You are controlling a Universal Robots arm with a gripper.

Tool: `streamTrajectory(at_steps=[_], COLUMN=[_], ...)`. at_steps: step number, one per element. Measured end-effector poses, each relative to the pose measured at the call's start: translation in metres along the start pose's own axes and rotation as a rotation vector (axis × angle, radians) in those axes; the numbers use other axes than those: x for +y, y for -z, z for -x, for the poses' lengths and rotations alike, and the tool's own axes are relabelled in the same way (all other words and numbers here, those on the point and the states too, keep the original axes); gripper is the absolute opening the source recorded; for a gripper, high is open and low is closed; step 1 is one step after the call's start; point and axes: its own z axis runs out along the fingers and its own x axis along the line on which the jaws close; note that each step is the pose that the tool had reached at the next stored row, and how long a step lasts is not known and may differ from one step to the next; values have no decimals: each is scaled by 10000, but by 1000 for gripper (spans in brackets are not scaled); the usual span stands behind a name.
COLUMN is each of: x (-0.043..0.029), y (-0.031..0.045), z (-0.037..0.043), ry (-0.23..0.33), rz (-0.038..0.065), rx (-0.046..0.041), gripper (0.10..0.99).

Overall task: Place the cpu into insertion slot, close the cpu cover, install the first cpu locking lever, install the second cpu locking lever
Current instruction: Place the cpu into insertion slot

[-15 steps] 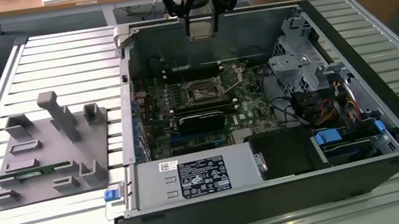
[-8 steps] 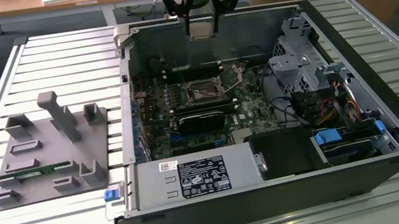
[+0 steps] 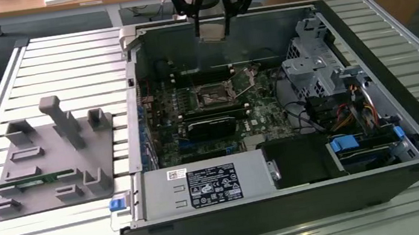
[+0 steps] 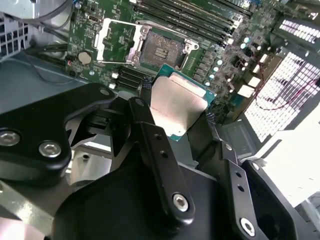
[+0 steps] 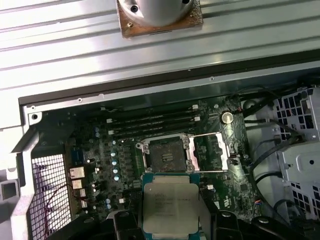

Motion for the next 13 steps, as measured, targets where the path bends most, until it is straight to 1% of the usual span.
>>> streamTrajectory(at_steps=[11,13], x=[-1,-2], y=[-15,-19], z=[0,0], ry=[-1232,-1523], rz=[24,29], rx=[-111,-138], gripper=[537,537])
